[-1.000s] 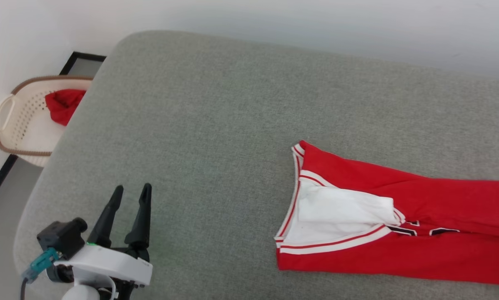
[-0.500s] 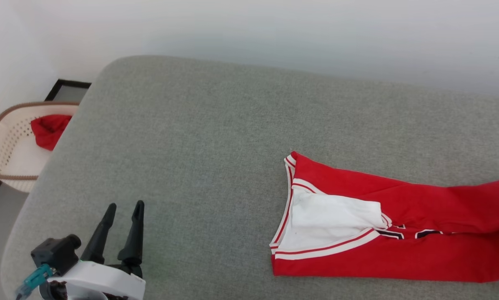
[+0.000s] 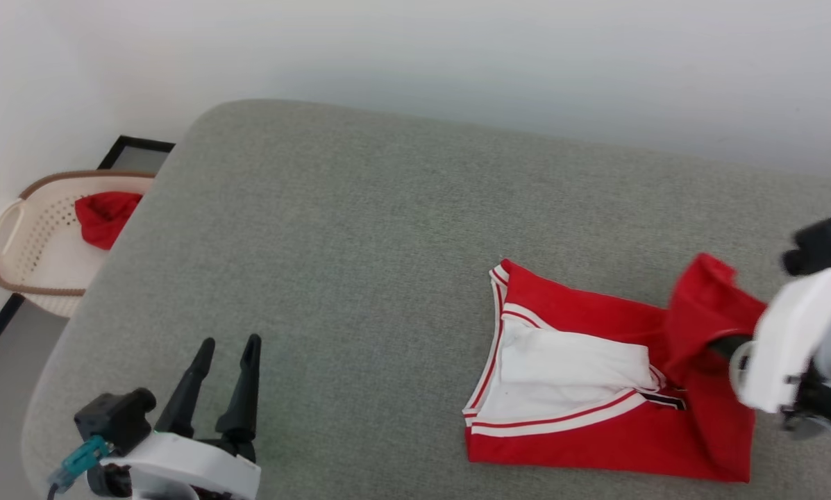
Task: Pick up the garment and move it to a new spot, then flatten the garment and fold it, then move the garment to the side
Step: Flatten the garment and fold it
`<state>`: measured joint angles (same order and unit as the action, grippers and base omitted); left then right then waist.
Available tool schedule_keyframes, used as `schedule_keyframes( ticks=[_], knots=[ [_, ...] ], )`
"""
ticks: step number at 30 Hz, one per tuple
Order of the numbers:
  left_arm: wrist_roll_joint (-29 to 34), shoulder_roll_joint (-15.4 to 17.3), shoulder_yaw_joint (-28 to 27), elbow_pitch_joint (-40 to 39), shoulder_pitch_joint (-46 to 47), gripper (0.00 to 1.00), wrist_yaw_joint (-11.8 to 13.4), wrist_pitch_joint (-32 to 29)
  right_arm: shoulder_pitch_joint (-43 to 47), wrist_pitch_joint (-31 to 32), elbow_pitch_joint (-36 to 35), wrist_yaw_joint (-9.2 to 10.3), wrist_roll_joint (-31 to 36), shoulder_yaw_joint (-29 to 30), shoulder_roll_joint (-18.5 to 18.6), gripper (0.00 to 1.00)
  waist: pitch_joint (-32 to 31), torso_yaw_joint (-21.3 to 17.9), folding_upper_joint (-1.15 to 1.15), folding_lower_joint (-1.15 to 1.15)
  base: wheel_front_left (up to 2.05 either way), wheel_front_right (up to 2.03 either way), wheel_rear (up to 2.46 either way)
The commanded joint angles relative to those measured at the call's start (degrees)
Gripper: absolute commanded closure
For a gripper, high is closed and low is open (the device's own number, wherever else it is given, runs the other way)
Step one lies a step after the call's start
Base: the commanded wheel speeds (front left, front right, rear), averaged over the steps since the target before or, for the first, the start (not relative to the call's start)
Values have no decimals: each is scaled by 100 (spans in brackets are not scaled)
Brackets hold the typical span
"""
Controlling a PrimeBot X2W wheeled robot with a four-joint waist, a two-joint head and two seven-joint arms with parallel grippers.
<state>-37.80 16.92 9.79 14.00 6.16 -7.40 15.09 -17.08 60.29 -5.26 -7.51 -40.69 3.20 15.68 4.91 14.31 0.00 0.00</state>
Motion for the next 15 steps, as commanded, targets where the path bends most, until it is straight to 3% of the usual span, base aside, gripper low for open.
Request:
schedule_keyframes(
  ticks=[1, 7, 15],
  knots=[
    [-57, -41, 14, 22, 85, 0, -14, 2, -116, -119, 93, 4, 139, -174, -161, 100, 33, 95, 0, 0, 0, 0, 0],
    [-62, -98, 106, 71, 178, 0, -15, 2, -368, -513, 570, 4, 543, -813, -658, 100, 90, 249, 0, 0, 0, 0, 0],
    [-88, -165, 122, 113, 261, 0, -15, 2, -676, -1028, 1317, 4, 968, -1559, -926, 100, 160, 347, 0, 0, 0, 0, 0]
  ],
)
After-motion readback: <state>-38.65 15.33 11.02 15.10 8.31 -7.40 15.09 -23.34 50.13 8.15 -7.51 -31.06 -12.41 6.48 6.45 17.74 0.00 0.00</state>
